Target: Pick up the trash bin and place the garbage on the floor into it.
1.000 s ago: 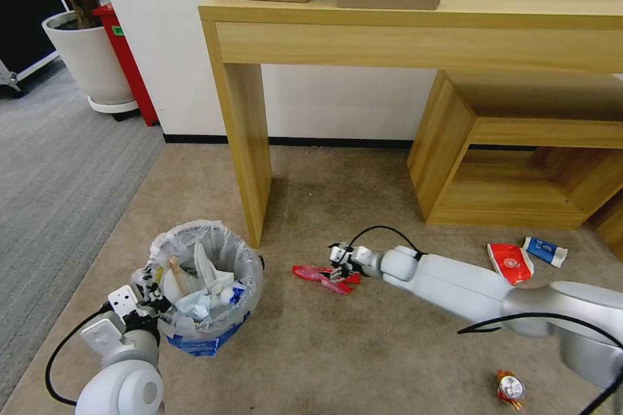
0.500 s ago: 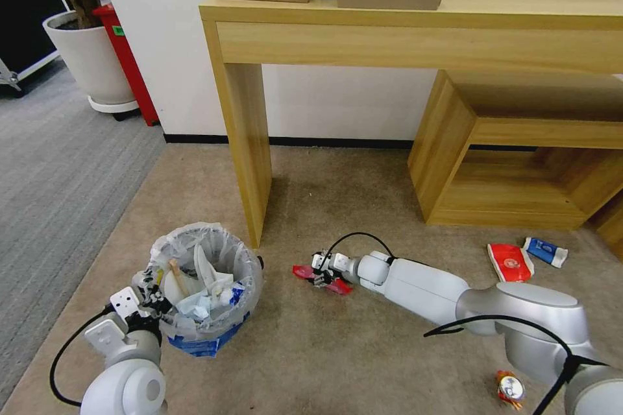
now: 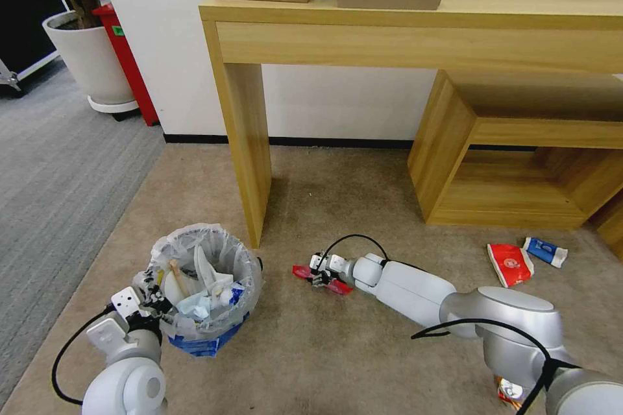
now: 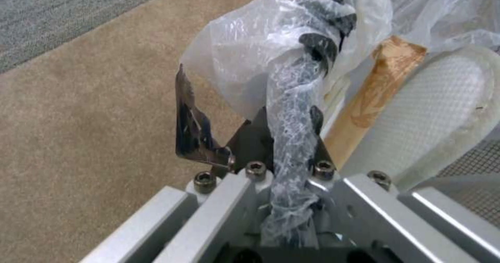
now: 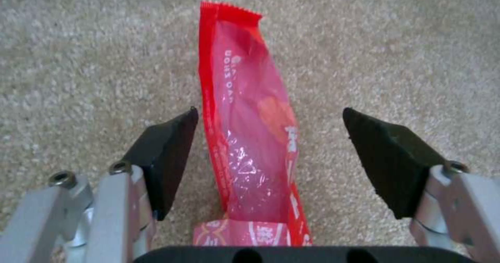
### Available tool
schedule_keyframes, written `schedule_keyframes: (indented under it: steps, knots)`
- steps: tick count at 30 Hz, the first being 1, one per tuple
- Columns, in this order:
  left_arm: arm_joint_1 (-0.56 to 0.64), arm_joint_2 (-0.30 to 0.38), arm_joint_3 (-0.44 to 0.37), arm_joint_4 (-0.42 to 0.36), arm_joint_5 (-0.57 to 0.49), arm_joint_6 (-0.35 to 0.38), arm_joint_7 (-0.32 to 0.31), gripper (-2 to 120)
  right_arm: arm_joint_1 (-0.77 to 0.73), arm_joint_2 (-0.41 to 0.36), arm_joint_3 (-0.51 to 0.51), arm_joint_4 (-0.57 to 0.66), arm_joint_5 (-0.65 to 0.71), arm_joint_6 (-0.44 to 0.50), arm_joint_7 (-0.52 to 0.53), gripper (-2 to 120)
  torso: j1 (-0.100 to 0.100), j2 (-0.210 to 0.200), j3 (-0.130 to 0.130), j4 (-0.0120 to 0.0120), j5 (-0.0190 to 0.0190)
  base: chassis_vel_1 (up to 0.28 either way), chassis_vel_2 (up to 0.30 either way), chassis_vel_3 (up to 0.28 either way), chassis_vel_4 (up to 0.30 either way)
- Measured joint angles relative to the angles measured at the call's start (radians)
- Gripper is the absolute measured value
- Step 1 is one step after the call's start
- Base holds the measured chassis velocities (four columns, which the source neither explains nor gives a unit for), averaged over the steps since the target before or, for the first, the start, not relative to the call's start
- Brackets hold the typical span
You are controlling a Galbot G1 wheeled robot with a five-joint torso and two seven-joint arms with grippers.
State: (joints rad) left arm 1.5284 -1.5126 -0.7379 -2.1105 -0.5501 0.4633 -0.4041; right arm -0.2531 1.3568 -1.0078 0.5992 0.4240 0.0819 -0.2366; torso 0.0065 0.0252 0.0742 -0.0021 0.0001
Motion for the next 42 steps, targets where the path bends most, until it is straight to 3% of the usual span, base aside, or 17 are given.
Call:
schedule_keyframes:
  steps: [11, 18, 28, 30, 35, 42]
  knots:
    - [0.001, -0.001, 0.001, 0.001, 0.0, -0.002, -0.001, 0, -0.033, 0.027, 0.018, -0.043, -0.02, 0.013, 0.012, 61, 0.0, 0.0, 0.0, 0.0, 0.0, 0.0, 0.0, 0.0, 0.0]
    - [0.003, -0.004, 0.004, 0.003, 0.001, -0.007, -0.001, 0, -0.048, 0.035, 0.026, -0.054, -0.028, 0.023, 0.019, 34, 0.0, 0.0, 0.0, 0.0, 0.0, 0.0, 0.0, 0.0, 0.0]
    - [0.004, -0.006, 0.005, 0.007, 0.004, -0.014, 0.0, 0, -0.055, 0.047, 0.044, -0.081, -0.044, 0.046, 0.02, 15, 0.0, 0.0, 0.0, 0.0, 0.0, 0.0, 0.0, 0.0, 0.0]
    - [0.003, -0.008, 0.006, 0.009, 0.005, -0.015, 0.0, 0, -0.058, 0.046, 0.05, -0.078, -0.046, 0.048, 0.02, 5, 0.0, 0.0, 0.0, 0.0, 0.0, 0.0, 0.0, 0.0, 0.0]
    - [0.0, -0.01, 0.009, 0.011, 0.006, -0.015, 0.0, 0, -0.065, 0.038, 0.066, -0.07, -0.046, 0.053, 0.021, 0, 0.0, 0.0, 0.0, 0.0, 0.0, 0.0, 0.0, 0.0, 0.0]
    - [-0.008, -0.011, 0.012, 0.024, 0.009, -0.016, 0.0, 0, -0.076, -0.029, 0.093, 0.052, 0.008, 0.049, 0.033, 0, 0.0, 0.0, 0.0, 0.0, 0.0001, 0.0, 0.0, 0.0, 0.0]
